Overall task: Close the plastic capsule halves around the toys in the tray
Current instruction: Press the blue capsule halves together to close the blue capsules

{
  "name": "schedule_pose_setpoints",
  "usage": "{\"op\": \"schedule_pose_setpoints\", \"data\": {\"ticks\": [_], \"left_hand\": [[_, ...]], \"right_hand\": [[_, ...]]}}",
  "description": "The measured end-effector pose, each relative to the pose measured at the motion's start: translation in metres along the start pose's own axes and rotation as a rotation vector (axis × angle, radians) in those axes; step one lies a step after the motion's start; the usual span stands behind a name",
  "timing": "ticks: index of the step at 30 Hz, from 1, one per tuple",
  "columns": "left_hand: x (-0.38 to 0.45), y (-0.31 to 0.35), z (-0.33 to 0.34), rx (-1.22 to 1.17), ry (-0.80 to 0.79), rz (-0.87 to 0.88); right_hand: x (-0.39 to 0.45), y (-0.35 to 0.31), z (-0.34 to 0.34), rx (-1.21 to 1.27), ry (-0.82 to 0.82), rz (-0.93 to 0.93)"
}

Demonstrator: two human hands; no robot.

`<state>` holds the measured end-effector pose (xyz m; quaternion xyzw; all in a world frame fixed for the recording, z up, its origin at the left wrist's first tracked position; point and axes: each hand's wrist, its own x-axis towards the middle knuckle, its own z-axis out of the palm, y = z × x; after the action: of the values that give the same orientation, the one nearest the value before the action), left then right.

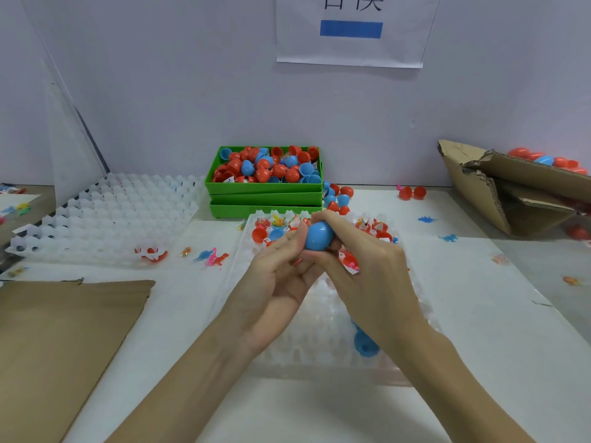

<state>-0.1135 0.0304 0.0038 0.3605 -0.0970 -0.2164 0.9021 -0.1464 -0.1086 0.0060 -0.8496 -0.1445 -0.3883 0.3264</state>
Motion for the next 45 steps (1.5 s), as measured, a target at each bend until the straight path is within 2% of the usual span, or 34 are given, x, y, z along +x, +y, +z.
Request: {"op": "schedule_pose_setpoints", "data": {"ticks": [9, 14, 18, 25, 30, 35, 40, 45], "left_hand": [[0.007, -0.009, -0.005, 0.006, 0.058, 0.004], [0.006, -0.006, -0.008, 0.344, 0.060, 0.108], [0.006, -0.013, -0.008, 0.550, 0.099, 0.207], [0.003, -0.007, -0.007, 0.246, 0.024, -0.008], [0.006, -0.006, -0.009, 0.365, 0.053, 0.074], [0.006, 0.001, -0.010, 0.276, -0.012, 0.071], [0.006, -0.003, -0.007, 0.177, -0.013, 0.057], [0.008, -0.006, -0.007, 0.202, 0.007, 0.097]], "right_hand": [[-0.001, 0.005, 0.000, -0.037, -0.056, -0.002], [0.000, 0.009, 0.001, -0.045, -0.084, 0.047], [-0.002, 0.011, 0.002, -0.031, -0.141, -0.005], [-0.002, 0.004, 0.004, 0.089, -0.034, -0.009], [-0.001, 0.006, 0.003, 0.128, -0.039, 0.003], [-0.001, 0.008, 0.000, 0.040, -0.092, -0.060], [0.000, 0.009, 0.002, -0.020, -0.053, -0.086], [0.000, 0.013, 0.002, 0.036, -0.066, -0.113]]}}
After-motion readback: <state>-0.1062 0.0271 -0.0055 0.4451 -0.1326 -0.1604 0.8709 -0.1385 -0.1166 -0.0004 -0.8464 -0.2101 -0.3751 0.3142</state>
